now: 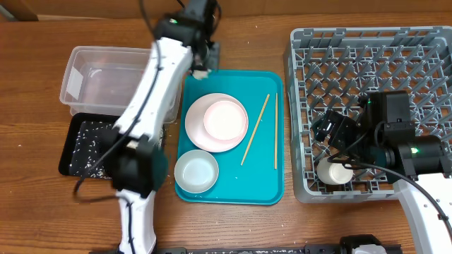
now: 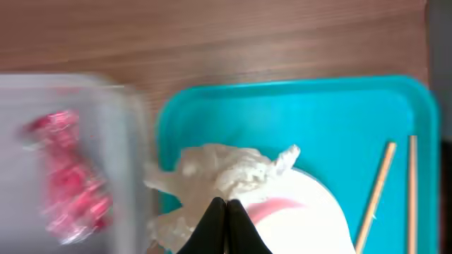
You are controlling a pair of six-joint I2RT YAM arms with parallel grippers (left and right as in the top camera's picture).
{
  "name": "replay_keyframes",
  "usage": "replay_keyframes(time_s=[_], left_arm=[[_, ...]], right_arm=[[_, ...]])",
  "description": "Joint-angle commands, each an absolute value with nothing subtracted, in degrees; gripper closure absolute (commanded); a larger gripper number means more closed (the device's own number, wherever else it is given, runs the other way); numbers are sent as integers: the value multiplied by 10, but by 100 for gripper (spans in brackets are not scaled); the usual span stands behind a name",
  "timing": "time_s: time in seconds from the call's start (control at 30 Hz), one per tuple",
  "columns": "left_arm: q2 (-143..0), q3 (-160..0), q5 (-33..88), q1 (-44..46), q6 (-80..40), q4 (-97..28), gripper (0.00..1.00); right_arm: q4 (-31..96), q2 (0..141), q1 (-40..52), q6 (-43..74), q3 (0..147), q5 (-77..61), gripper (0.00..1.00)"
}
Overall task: Sort waste into correct bins and load items into the dishwasher
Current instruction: 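Pick the red wrapper with the left gripper and drop it in the clear bin, then pick the white tissue with the left gripper and drop it in the bin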
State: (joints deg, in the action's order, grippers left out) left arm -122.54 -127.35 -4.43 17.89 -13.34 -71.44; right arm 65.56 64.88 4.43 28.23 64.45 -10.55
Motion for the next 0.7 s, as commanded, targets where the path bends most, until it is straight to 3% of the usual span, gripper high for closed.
replay_keyframes(time_s=[0.0,0.13,0.2,0.3,0.57,0.6,0.63,0.67], left_arm=[[-1164,-1291,-139,159,-182,-762,96],[-1164,-1288,-160,119,-196,-794,96],[-1169,-1286,-100,100,-165,-799,56],[-1163,-1287,-21,86,-150,-834,39],[-1028,-1287,-31,119,-178,-896,34],[-999,-1287,-32,134,-189,-910,26],[-980,-1287,-35,147,-194,-919,7],[-964,-1287,-38,158,-194,-928,0]], right_arm=[[653,647,41,276,652,-108,0],[652,647,41,276,652,-108,0],[652,647,41,276,652,-108,0],[652,647,41,276,652,-108,0],[652,647,41,276,652,-108,0],[652,647,41,276,652,-108,0],[652,647,41,276,652,-108,0],[652,647,41,276,652,-108,0]])
